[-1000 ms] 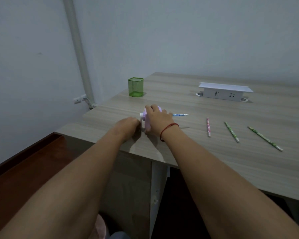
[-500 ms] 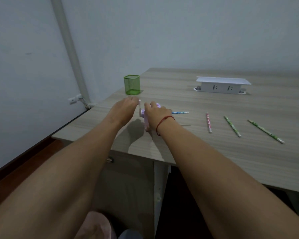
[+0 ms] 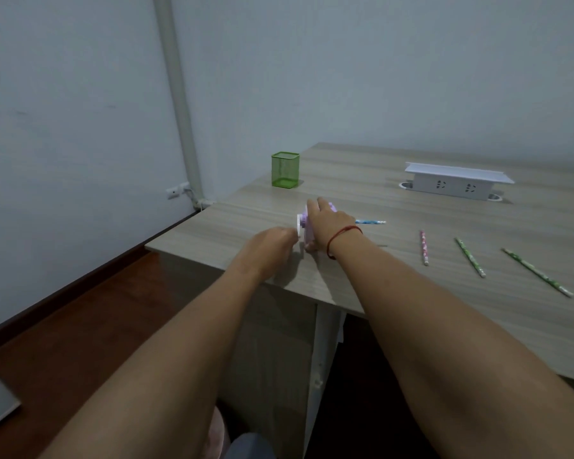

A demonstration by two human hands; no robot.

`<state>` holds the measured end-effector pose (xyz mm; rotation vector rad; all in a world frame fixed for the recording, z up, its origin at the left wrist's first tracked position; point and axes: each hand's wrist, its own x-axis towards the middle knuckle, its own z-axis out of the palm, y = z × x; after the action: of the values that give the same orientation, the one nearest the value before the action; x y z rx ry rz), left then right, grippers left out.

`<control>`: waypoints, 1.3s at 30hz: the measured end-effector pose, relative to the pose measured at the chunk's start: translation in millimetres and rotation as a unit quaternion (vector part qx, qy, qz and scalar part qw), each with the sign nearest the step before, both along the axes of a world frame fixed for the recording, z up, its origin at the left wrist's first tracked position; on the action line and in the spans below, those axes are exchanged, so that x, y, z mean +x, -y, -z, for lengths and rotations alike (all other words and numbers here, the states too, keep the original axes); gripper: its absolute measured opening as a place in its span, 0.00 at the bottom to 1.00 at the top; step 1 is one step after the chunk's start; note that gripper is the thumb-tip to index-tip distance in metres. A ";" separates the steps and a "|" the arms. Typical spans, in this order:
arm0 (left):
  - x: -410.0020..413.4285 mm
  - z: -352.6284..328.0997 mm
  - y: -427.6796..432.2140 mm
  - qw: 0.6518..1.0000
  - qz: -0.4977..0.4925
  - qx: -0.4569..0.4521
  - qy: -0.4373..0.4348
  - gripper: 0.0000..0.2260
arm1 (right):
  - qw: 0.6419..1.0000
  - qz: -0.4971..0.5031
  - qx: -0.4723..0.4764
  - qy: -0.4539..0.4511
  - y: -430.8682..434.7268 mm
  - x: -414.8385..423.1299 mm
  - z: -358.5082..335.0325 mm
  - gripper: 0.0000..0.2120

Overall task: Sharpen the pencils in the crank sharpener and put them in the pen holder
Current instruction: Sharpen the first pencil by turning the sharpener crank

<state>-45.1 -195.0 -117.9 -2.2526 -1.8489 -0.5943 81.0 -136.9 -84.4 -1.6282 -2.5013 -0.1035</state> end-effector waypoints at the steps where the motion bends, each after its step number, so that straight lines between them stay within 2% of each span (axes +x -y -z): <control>1: 1.8 2.5 -1.1 1.000 -0.008 -0.018 0.003 0.08 | 1.000 -0.001 0.000 0.001 -1.8 0.2 1.5 0.41; 3: 4.0 5.6 -4.9 0.999 -0.022 -0.046 0.016 0.08 | 1.000 0.002 -0.008 -0.003 -3.3 0.8 4.0 0.47; 5: 3.9 6.1 -9.9 0.997 -0.029 -0.064 0.033 0.09 | 1.000 0.003 -0.026 -0.017 -2.5 2.9 4.2 0.48; 11: -4.9 4.9 -29.0 0.992 -0.026 -0.113 0.044 0.10 | 0.999 -0.027 0.013 -0.043 -1.9 7.5 7.8 0.37; 17: -5.7 0.9 -45.1 0.991 -0.056 -0.122 0.017 0.06 | 0.998 -0.029 0.007 -0.060 -7.9 5.4 9.2 0.35; 26: -11.7 -17.8 -73.5 0.993 -0.048 -0.020 -0.106 0.07 | 0.999 -0.011 -0.008 -0.039 -7.2 5.9 2.0 0.34; 34: -19.8 -35.4 -72.6 0.995 0.011 0.050 -0.086 0.12 | 1.000 -0.013 0.010 0.018 -4.4 4.2 -3.9 0.37; 39: -16.4 -31.0 -57.9 0.995 -0.016 0.072 -0.068 0.12 | 1.000 -0.011 0.002 0.010 -1.7 3.4 -3.2 0.37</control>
<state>-61.5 -137.1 -86.9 -2.1123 -1.7161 -0.5362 84.4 -135.3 -81.2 -1.6054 -2.5316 -0.1234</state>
